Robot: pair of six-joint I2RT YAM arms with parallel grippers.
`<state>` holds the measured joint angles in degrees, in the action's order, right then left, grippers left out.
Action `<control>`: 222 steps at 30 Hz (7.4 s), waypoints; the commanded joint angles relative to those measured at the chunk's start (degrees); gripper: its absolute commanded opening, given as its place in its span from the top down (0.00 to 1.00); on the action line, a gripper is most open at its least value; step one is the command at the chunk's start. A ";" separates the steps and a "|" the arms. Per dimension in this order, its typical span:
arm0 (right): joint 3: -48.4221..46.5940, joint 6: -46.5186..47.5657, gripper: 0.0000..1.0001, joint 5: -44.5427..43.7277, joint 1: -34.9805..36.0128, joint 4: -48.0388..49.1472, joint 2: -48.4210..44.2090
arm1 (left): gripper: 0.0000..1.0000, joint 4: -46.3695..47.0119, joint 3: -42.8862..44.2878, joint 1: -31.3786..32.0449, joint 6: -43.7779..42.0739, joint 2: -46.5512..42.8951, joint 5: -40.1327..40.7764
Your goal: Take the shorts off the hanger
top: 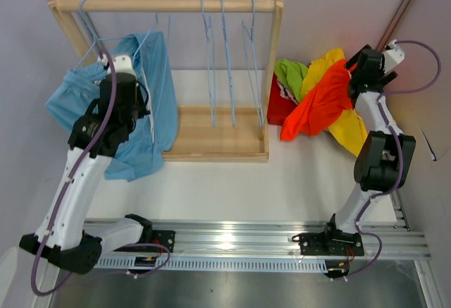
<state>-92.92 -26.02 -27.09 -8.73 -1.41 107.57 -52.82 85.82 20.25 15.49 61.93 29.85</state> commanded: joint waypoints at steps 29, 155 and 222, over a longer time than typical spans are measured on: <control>38.95 -9.40 0.01 0.02 6.10 9.94 -42.70 | 1.00 2.37 31.33 18.86 -9.51 16.64 -1.36; 41.53 -6.40 0.01 61.25 9.95 7.82 -78.49 | 1.00 3.16 19.66 -16.12 -7.57 -11.10 -48.30; 17.51 -7.72 1.00 39.49 12.78 1.67 -56.94 | 1.00 -4.22 14.90 9.63 -15.31 -24.14 -60.08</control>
<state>-75.75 -31.18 29.43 8.78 -0.40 50.43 -56.73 99.09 28.71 1.28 40.36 -31.18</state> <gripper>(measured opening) 0.021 0.039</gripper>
